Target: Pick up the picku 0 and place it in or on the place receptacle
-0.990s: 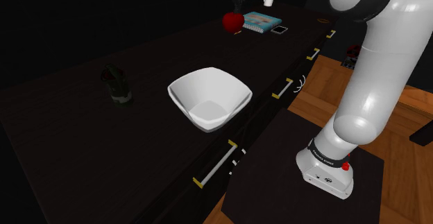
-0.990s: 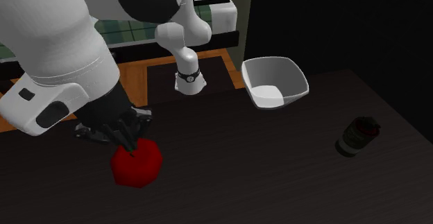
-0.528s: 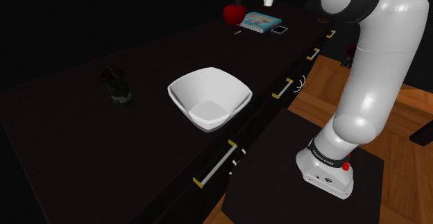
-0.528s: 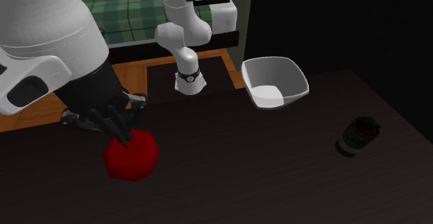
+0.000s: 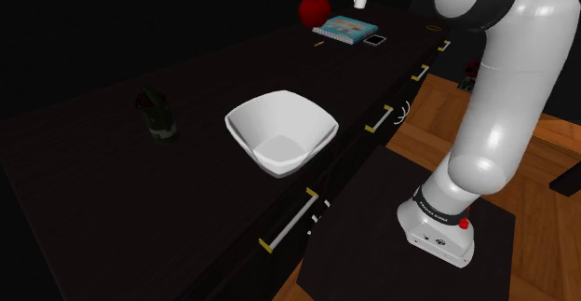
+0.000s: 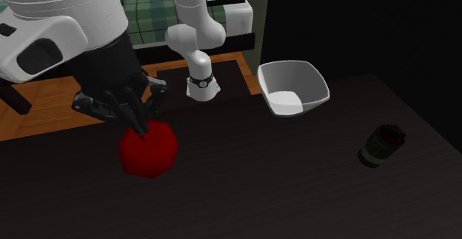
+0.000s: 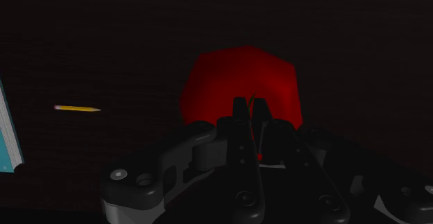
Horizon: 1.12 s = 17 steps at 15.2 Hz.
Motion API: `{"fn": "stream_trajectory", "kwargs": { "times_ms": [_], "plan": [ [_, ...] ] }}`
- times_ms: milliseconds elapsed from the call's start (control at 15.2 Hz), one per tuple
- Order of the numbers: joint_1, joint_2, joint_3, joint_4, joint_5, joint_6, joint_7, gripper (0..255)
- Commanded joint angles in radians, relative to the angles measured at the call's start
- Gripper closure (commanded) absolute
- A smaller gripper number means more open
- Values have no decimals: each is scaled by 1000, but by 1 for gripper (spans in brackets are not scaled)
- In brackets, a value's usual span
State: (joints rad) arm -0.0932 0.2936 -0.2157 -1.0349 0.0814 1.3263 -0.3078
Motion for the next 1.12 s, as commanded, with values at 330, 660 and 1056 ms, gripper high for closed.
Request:
{"fn": "stream_trajectory", "kwargs": {
  "times_ms": [330,660,1056],
  "plan": [
    [115,-238,57,-301,-56,71,147,255],
    [175,-355,115,-427,-72,83,262,255],
    [236,-457,194,-523,-71,79,403,255]
  ]
}}
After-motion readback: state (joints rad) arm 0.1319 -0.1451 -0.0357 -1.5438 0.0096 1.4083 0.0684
